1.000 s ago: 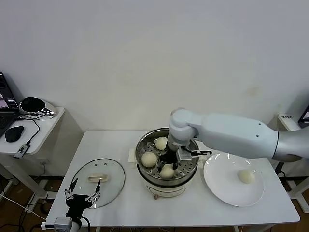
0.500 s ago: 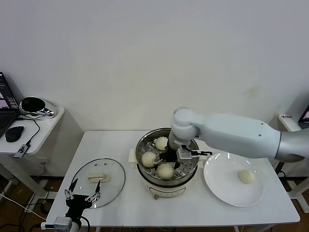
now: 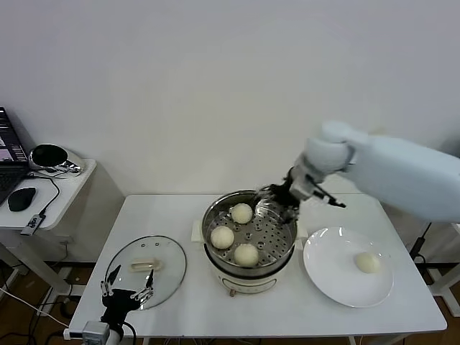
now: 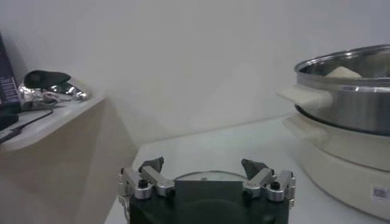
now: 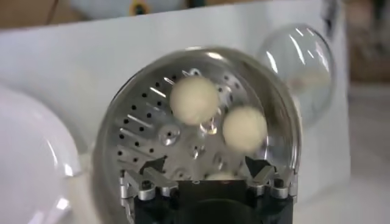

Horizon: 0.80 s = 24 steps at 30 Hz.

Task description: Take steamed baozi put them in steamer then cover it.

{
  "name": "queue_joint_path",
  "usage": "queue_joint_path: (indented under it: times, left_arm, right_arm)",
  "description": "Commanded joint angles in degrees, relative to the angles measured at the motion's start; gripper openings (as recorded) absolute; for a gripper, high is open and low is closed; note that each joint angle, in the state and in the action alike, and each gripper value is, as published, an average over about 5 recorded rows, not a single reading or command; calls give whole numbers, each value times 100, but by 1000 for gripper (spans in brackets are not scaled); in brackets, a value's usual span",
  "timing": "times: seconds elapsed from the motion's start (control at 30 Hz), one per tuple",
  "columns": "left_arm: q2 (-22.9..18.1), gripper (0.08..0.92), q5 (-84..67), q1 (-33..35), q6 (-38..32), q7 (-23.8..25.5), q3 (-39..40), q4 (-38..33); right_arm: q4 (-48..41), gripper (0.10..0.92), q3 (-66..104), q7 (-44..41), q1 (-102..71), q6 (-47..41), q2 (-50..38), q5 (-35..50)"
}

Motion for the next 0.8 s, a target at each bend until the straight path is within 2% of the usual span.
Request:
queue_joint_path:
  times: [0.03, 0.23, 0.4, 0.67, 0.8]
  left_arm:
    - [17, 823, -132, -24, 85, 41, 83, -2]
    - [31, 823, -119, 33, 89, 42, 129, 82]
    - [13, 823, -95, 123, 88, 32, 102, 111]
    - [-35, 823, -48, 162, 88, 37, 52, 162]
    - [-82, 823, -6, 119, 101, 42, 77, 196]
  right_arm:
    - [-247, 823, 1127, -398, -817, -2680, -1561, 298]
    - [-590, 823, 2535, -386, -2573, -2323, -1805, -636]
    - [-1058, 823, 3449, -417, -3817, -2186, -1618, -1175]
    - [-1801, 823, 3803, -349, -4425, -1711, -1131, -1980]
    - [-1994, 823, 3887, -349, -4559, -1614, -1007, -2112]
